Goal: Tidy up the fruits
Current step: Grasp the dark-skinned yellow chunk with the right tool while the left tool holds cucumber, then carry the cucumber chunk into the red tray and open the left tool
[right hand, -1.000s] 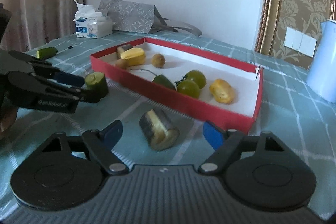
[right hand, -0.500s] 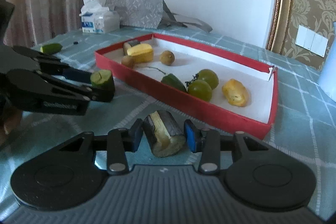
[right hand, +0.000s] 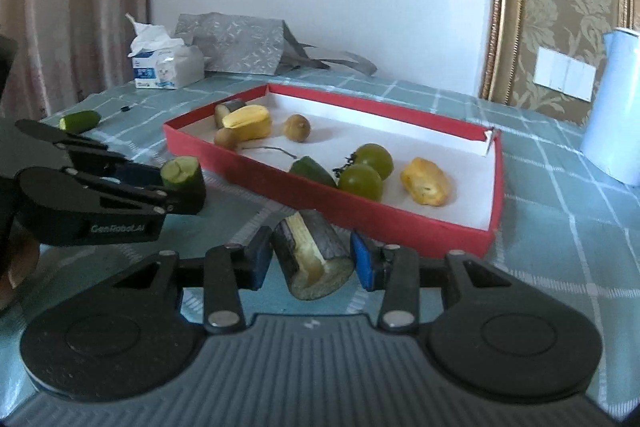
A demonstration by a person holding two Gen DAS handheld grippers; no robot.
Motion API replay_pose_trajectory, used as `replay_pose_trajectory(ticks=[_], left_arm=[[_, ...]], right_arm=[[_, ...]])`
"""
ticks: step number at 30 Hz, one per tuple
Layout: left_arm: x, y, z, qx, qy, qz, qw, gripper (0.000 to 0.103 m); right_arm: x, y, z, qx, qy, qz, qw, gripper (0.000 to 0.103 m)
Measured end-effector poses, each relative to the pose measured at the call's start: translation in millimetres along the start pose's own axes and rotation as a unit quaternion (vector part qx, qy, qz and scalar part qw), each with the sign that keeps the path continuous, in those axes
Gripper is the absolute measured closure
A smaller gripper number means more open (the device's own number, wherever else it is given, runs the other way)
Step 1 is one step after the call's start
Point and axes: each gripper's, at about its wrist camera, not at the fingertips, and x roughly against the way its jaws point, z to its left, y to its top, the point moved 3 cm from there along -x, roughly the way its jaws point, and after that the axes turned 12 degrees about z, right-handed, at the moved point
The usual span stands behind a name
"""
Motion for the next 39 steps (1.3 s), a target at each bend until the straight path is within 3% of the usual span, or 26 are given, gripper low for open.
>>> replay_pose_trajectory(ticks=[14, 25, 32, 39], left_arm=[[16.6, 5.7, 0.5, 0.009, 0.014, -0.021, 0.9997, 0.072], [18.8, 39.6, -12.8, -0.012, 0.015, -0.048, 0.9987, 0.072], [-13.5, 88.9, -12.2, 0.006, 0.011, -0.037, 0.9992, 0.072], [-53.3, 110.0, -19.9, -0.002, 0.01, -0.016, 0.9998, 0.071]], right_arm=[[0.0, -0.8, -7.0, -0.025, -0.009, -0.001, 1.0, 0.063], [-1.2, -0.8, -9.5, -0.034, -0.015, -0.003, 0.999, 0.063], [-3.9, -0.5, -13.7, -0.045, -0.02, -0.002, 0.999, 0.063], [-5.5, -0.2, -17.2, -0.051, -0.018, 0.002, 0.999, 0.063]])
